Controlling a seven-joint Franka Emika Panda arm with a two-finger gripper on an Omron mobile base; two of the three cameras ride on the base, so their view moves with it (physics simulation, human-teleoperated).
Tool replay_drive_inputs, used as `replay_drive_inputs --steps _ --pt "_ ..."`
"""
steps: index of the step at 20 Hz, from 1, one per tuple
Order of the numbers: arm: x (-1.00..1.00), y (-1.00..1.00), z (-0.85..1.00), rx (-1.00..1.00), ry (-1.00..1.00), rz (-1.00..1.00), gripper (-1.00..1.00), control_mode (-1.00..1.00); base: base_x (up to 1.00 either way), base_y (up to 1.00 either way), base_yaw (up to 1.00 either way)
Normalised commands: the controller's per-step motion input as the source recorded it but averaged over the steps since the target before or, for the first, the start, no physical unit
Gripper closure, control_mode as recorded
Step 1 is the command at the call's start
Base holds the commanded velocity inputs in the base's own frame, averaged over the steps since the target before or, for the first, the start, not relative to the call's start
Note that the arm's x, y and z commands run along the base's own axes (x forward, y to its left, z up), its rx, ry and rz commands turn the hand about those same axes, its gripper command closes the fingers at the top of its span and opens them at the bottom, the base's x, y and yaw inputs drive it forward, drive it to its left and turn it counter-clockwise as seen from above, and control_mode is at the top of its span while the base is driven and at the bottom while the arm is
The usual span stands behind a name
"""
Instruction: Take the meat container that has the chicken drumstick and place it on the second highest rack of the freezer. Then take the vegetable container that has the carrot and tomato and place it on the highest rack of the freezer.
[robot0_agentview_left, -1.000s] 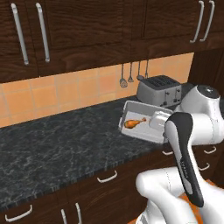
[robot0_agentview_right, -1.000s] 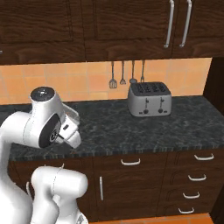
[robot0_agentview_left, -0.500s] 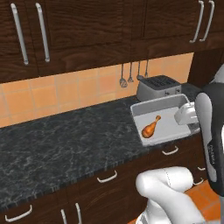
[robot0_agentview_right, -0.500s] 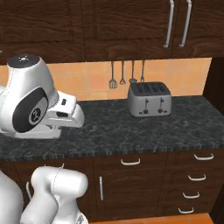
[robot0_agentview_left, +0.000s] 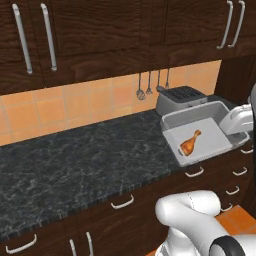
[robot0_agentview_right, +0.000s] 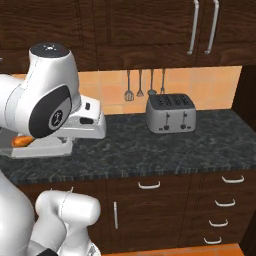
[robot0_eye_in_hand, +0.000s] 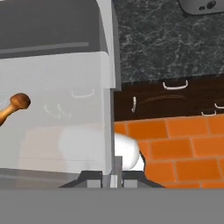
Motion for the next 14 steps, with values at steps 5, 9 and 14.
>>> replay_drive_inputs --steps 5,9,14 --pt "0.00 0.00 0.00 0.00 0.00 0.00 1.00 1.00 -0.33 -0.21 0.00" --pt "0.00 0.00 0.00 0.00 0.00 0.00 1.00 1.00 -0.98 -0.61 -0.08" --pt "0.00 0.00 0.00 0.00 0.00 0.00 1.00 1.00 -0.33 -0.52 -0.43"
